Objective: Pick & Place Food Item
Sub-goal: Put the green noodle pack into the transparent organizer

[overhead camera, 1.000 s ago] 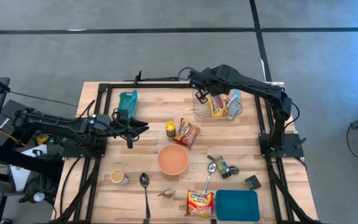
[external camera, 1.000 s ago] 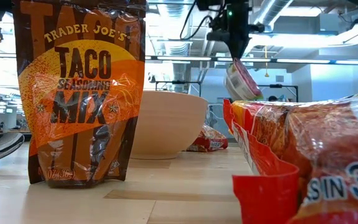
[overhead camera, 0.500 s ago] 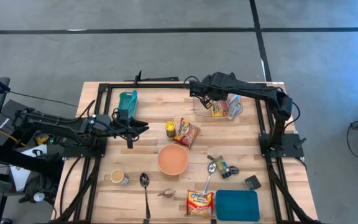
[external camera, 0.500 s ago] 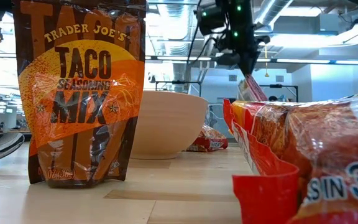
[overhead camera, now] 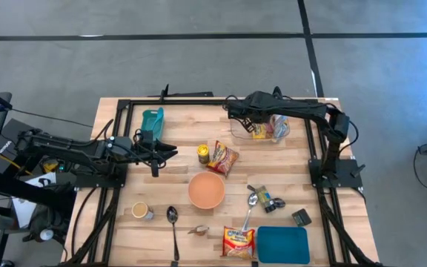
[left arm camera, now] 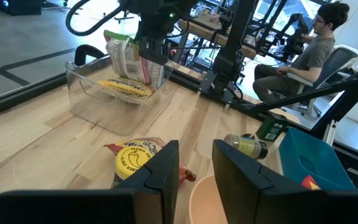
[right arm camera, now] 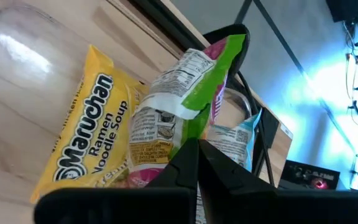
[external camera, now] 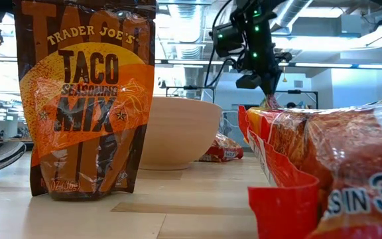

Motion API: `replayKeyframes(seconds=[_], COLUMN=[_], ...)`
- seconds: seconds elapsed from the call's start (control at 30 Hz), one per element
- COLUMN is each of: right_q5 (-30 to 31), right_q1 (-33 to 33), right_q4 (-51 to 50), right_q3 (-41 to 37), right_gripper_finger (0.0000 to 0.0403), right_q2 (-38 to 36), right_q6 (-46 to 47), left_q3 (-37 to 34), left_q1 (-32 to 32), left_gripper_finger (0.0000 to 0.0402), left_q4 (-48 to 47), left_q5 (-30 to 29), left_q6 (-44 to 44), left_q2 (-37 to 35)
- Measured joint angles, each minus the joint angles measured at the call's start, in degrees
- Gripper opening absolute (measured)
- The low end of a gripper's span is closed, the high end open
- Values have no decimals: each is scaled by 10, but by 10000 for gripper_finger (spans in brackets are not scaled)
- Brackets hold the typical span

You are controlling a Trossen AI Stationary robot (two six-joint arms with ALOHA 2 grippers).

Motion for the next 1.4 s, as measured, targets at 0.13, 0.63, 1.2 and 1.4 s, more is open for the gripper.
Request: replayKeyframes(seconds=[0.13,0.63,1.2,1.4], right_q5=[-6,-16,-4,-2], right_q1=[1,1,8,12], right_q4=[1,-5,-22,-19], right_q3=[-14,-15,-16,-16], right_gripper_finger=[0,6,125,145], right_q2=[0,0,-7,-35], right_q6=[-5,-22,-21,-21], left_q3=[0,0,0,0], left_q1=[0,0,0,0], left_gripper_finger=[92,92,92,92], left_q4=[0,0,0,0], left_q5=[0,-3,-9,-9], left_q6=[0,0,0,0], left_q2=[0,0,0,0])
